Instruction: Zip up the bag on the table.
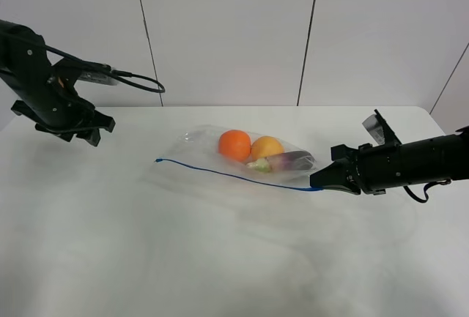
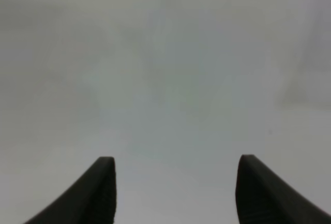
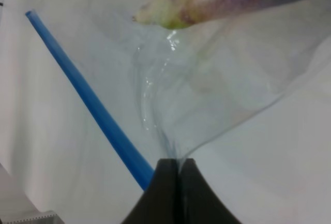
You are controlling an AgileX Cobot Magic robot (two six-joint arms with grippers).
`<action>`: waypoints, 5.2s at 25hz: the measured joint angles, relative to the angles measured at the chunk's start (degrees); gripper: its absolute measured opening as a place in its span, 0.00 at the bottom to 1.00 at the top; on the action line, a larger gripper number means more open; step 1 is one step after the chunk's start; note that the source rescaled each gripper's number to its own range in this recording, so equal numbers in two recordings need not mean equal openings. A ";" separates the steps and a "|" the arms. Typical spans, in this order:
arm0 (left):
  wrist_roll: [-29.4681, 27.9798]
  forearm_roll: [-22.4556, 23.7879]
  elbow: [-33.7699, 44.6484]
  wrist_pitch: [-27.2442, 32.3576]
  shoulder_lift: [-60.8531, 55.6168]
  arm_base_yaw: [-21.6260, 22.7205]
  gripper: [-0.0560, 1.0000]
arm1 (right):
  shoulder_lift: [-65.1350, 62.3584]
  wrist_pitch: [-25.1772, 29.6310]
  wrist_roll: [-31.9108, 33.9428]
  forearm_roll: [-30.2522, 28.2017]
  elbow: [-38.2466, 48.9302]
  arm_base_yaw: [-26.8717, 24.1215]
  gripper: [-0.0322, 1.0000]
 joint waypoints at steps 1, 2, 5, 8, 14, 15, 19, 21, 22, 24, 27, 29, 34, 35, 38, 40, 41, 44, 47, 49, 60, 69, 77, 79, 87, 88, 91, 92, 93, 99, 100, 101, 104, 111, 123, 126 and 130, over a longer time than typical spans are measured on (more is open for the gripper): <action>2.28 -2.18 0.00 0.84 0.00 1.04 0.81 | 0.00 0.00 0.00 -0.15 0.00 0.00 0.03; 3.68 -3.68 0.00 1.50 -0.12 2.24 0.81 | 0.00 -0.14 0.00 -0.21 0.00 0.00 0.03; 4.74 -4.83 0.00 2.11 -1.96 4.96 0.81 | 0.00 -0.19 0.00 -0.26 0.00 0.00 0.03; 4.92 -4.90 0.00 2.17 -3.84 6.11 0.81 | 0.00 -0.19 0.00 -0.26 0.00 0.00 0.03; 5.10 -5.25 0.00 3.66 -9.96 6.89 0.81 | 0.00 -0.41 0.00 -0.26 0.00 0.00 0.03; 5.10 -5.30 0.00 4.08 -11.00 6.89 0.81 | 0.00 -0.63 0.00 -0.26 0.00 0.00 0.03; 5.12 -5.41 0.07 5.90 -16.12 6.89 0.81 | 0.00 -1.31 0.00 -0.32 0.00 0.00 0.03; 5.12 -5.41 1.61 5.81 -21.76 6.89 0.81 | 0.00 -1.38 0.00 -0.37 0.00 0.00 0.03; 5.12 -5.41 2.74 5.42 -23.67 6.89 0.81 | 0.00 -1.44 0.00 -0.37 0.00 0.00 0.03; 5.12 -5.46 5.27 4.61 -28.19 6.89 0.81 | 0.00 -1.67 0.00 -0.37 0.00 0.00 0.03; 5.17 -5.46 9.91 3.97 -34.60 6.89 0.81 | 0.00 -2.11 0.00 -0.37 0.00 0.00 0.03; 5.17 -5.46 13.38 3.92 -38.84 6.89 0.81 | 0.00 -2.30 0.00 -0.37 0.00 0.00 0.03; 3.83 -5.46 20.52 4.43 -52.00 6.89 0.81 | 0.00 -2.44 0.00 -0.19 0.00 0.00 0.03; 3.21 -5.46 21.77 5.05 -55.03 6.89 0.81 | 0.00 -2.48 0.00 -0.19 0.00 0.00 0.03; 0.87 -5.46 24.80 7.07 -63.77 6.89 0.81 | 0.00 -2.48 0.00 -0.19 0.00 0.00 0.03; 0.00 -5.46 26.41 8.21 -69.48 6.89 0.81 | 0.00 -2.48 0.00 -0.08 0.00 0.00 0.03; 0.00 -5.46 27.06 8.60 -72.46 6.89 0.81 | 0.00 -2.48 0.00 0.07 0.00 0.00 0.03; 0.00 -5.46 28.93 9.90 -79.45 6.89 0.81 | 0.00 -2.48 0.00 0.25 0.00 0.00 0.03; 0.00 -5.46 29.99 12.96 -84.67 6.89 0.81 | 0.00 -2.55 0.00 0.72 0.00 0.00 0.03; 0.00 -5.46 30.05 15.95 -87.63 6.89 0.81 | 0.00 -2.73 0.00 0.78 0.00 0.00 0.03; -3.00 -5.46 31.70 23.65 -96.71 6.89 0.81 | 0.00 -2.85 0.00 0.96 0.00 0.00 0.03; -3.23 -5.43 38.24 25.65 -99.75 6.89 0.81 | 0.00 -2.89 0.00 0.96 0.00 0.00 0.03; -2.47 -5.79 38.30 25.65 -101.48 6.89 0.81 | 0.00 -2.89 0.00 0.96 0.00 0.00 0.03; -1.89 -5.79 38.30 25.65 -101.48 6.89 0.81 | 0.00 -2.89 0.00 0.96 0.00 0.00 0.03; -1.54 -6.42 38.35 25.65 -102.20 6.89 0.81 | 0.00 -2.89 0.00 0.96 0.00 0.00 0.03; -1.54 -6.49 38.35 25.65 -102.20 6.89 0.81 | 0.00 -2.89 0.00 0.96 0.00 0.00 0.03; -1.54 -6.54 38.35 25.65 -102.20 6.89 0.81 | 0.00 -2.89 0.00 1.07 0.00 0.00 0.03; -1.50 -6.62 38.35 25.65 -102.20 6.89 0.81 | 0.00 -2.89 0.00 1.07 0.00 0.00 0.03; -1.50 -6.75 38.35 25.65 -102.20 6.89 0.81 | 0.00 -2.89 0.00 1.02 0.00 0.00 0.03; -1.50 -6.91 38.35 25.65 -102.20 6.89 0.81 | 0.00 -4.42 1.19 -1.00 0.00 0.00 0.03; -1.50 -6.91 38.35 25.65 -102.20 6.89 0.81 | 0.00 -4.94 1.32 -1.46 0.00 0.00 0.05; -1.50 -6.91 38.35 25.65 -102.20 6.89 0.81 | 0.00 -5.58 1.37 -1.74 0.00 0.00 0.07; -1.50 -6.91 38.35 25.65 -102.20 6.89 0.81 | 0.00 -6.67 1.51 -1.89 0.00 0.00 0.23; -1.48 -6.92 38.35 25.65 -102.20 6.89 0.81 | 0.00 -10.41 1.46 -2.02 0.00 0.00 0.84; -1.27 -7.62 38.35 25.65 -102.20 6.89 0.81 | 0.00 -24.38 0.82 -6.65 0.00 0.00 0.95; -0.64 -8.30 38.35 25.65 -102.20 6.89 0.81 | 0.00 -32.75 1.99 -12.72 0.06 0.00 0.95; -0.44 -8.56 38.35 25.65 -102.20 6.89 0.81 | 0.00 -42.28 7.05 -18.80 0.06 0.00 0.95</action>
